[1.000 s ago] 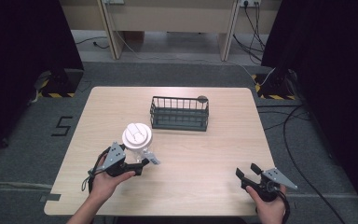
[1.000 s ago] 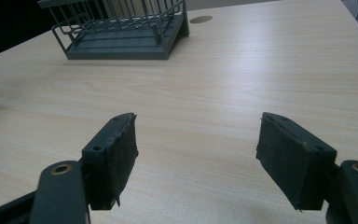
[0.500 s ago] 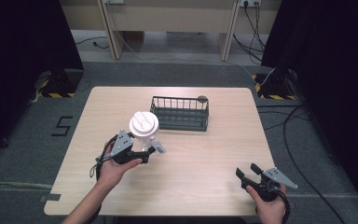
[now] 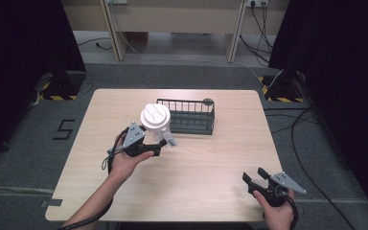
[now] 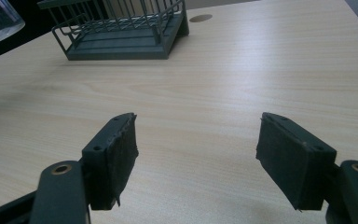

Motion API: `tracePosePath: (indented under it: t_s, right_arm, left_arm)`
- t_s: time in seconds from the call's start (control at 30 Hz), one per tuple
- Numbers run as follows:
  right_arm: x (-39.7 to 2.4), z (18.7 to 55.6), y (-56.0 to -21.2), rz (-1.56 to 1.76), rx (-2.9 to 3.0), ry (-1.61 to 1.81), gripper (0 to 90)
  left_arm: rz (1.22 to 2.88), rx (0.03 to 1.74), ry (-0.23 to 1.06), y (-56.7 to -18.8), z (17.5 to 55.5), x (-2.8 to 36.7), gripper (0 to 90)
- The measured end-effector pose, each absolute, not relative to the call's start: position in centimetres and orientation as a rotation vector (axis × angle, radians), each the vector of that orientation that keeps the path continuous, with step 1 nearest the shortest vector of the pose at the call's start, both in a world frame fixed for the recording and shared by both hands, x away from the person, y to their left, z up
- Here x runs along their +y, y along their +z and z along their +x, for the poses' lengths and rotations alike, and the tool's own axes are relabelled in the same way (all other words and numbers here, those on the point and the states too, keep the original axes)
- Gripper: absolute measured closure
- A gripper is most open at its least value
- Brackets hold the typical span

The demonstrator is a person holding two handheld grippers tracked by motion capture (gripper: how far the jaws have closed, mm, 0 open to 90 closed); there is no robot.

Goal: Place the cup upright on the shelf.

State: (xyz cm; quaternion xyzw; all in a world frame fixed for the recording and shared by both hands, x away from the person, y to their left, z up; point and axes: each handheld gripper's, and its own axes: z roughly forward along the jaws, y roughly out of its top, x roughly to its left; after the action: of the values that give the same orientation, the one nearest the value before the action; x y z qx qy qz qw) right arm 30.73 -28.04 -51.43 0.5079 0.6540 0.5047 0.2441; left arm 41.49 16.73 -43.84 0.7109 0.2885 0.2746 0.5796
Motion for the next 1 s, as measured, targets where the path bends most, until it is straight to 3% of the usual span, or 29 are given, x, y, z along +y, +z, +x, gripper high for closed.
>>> tracePosePath:
  t_s: [1.0]
  right_arm:
    - [-28.1, 30.8, -51.5, 1.403, 1.787, 1.389, 29.1]
  left_arm:
    - [1.653, 0.700, 0.684, -41.6, 46.7, 13.7, 17.7]
